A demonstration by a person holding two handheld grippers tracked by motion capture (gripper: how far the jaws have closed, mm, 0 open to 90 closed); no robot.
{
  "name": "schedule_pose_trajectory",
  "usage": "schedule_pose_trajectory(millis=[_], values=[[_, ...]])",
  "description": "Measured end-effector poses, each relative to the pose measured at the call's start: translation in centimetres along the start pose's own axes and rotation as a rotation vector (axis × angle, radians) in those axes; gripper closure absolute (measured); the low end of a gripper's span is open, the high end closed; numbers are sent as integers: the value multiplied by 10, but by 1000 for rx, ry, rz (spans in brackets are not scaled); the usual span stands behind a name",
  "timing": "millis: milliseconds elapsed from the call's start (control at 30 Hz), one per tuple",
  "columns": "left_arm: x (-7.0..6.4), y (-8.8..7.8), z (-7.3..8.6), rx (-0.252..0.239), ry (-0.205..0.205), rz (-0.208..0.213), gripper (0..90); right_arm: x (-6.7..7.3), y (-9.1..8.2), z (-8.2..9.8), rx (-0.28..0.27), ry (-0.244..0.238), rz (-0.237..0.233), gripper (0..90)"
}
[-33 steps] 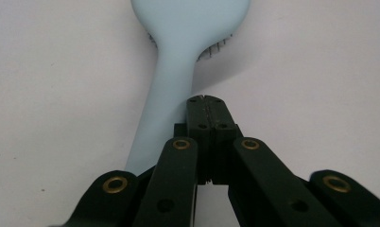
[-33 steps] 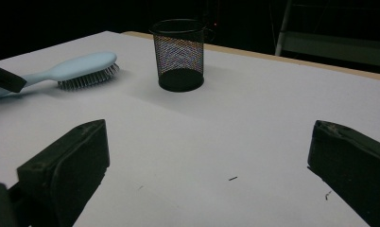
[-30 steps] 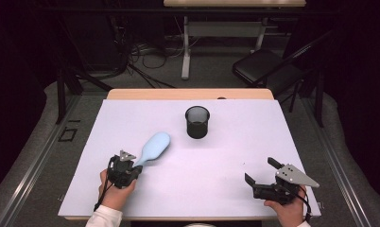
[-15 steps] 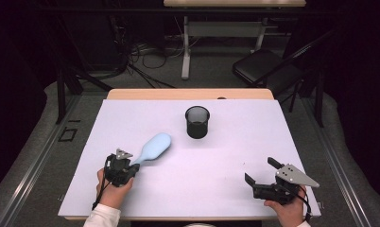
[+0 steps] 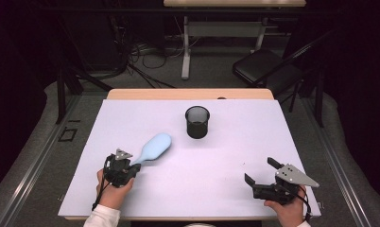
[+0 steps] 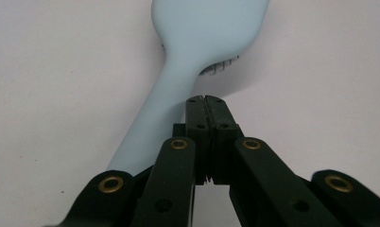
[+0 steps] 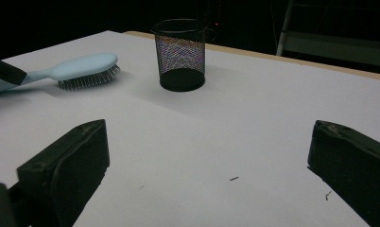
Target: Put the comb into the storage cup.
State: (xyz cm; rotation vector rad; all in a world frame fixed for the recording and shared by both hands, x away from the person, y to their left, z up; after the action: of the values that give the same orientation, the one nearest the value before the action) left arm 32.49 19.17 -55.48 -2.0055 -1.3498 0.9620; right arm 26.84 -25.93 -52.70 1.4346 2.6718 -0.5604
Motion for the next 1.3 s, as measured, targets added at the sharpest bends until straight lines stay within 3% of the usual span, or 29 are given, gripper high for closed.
schedule_pose_trajectory(millis=[533,1300], values=[[6,-12,-3,-72,-18,13,788,0,0,0,4,-2,-5,0],[21,-17,-5,-119,-68,18,601,1,2,1,9,1,-10,0]])
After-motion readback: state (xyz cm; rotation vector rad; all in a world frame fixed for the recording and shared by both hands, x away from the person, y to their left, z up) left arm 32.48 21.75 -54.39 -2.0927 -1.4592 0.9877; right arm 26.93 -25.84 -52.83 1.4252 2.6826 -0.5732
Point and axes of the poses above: each handheld gripper's, and its own axes: y roughly forward along the jaws, z roughly out of its underside, x roughly to its left, the point moved 3 cm from there along y, roughly forward along the jaws, and after that the axes turned 15 degrees about -y, right-handed, at the moved point
